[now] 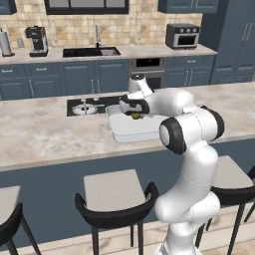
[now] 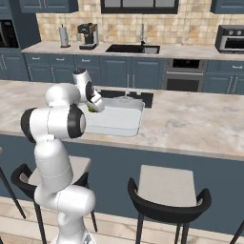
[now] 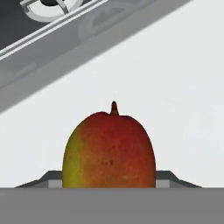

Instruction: Pick the mango and pear from the fridge and place them inside the tupperware on the counter.

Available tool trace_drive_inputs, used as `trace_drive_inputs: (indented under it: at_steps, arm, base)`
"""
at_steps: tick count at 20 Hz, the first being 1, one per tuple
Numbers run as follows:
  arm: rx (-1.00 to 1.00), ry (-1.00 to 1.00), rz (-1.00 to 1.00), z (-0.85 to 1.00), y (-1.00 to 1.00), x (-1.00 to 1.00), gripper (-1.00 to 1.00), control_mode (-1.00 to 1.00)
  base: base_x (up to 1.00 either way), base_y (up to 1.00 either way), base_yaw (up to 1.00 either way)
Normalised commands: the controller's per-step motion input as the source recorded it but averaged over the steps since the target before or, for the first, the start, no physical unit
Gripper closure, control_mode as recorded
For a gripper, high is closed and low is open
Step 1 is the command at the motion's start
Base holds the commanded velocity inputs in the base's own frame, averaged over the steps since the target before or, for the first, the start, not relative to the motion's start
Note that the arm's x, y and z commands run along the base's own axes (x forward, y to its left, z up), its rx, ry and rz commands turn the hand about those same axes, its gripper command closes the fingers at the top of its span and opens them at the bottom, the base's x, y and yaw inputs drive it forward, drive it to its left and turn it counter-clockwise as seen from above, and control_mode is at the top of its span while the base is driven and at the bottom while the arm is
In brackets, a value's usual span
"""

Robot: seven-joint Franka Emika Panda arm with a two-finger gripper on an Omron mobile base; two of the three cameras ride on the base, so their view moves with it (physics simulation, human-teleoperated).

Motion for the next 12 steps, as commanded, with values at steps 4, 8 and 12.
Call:
trace_drive_inputs:
  at_steps: [4,8,12]
  arm:
    - [0.0,0.03,-0.07,-0.29,0.03,0.37,-1.0,-1.0]
    - [0.0,0.03,-0.05,-0.22,0.0,0.11,-1.0,-1.0]
    - [0.0,0.0,-0.05,0.09,0.0,-0.08,-1.0,-1.0]
  base:
    - [0.0,0.0,0.0]
    - [0.0,0.0,0.0]
    - [0.0,0.0,0.0]
